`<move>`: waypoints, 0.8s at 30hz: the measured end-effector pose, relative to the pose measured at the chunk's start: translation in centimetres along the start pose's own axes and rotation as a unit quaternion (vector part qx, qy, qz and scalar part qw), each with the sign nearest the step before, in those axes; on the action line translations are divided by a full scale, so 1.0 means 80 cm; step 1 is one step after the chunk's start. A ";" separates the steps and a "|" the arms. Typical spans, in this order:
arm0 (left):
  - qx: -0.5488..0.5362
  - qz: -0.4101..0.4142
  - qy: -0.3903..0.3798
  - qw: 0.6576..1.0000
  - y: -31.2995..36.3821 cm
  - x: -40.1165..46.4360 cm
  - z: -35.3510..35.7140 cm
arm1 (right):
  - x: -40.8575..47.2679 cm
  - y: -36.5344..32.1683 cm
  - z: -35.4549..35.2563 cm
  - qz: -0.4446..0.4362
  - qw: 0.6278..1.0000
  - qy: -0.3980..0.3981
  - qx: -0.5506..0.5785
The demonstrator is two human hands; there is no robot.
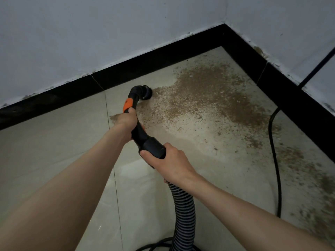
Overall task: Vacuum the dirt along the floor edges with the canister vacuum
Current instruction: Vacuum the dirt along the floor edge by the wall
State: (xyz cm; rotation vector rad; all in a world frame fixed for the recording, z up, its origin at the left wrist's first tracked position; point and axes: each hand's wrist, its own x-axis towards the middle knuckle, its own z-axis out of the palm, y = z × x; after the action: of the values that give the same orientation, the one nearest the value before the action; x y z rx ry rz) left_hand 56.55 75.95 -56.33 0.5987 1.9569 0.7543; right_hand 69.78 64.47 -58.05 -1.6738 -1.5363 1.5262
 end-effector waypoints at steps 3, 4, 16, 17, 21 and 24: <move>0.016 0.011 -0.005 1.000 0.006 -0.001 0.014 | -0.001 0.003 -0.007 0.009 1.000 0.012 0.004; 0.021 0.013 -0.010 1.000 0.008 -0.002 0.017 | -0.001 0.004 -0.009 0.010 1.000 0.015 0.003; 0.041 0.025 -0.056 0.997 0.022 -0.004 0.048 | -0.003 0.012 -0.018 0.020 0.998 0.062 0.011; 0.035 0.022 -0.067 0.997 0.021 -0.003 0.049 | -0.003 0.012 -0.018 0.020 0.997 0.068 0.001; -0.010 0.000 -0.116 0.993 0.014 -0.001 0.046 | -0.006 0.014 -0.015 0.014 0.997 0.076 -0.023; -0.025 -0.002 -0.134 0.991 0.011 0.000 0.040 | -0.004 0.014 -0.013 0.011 0.997 0.075 -0.024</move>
State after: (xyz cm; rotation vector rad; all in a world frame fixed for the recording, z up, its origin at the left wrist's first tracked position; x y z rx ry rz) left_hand 59.49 77.42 -56.91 0.6326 1.6880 0.6810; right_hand 71.27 64.18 -58.50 -1.7939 -1.4922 1.3512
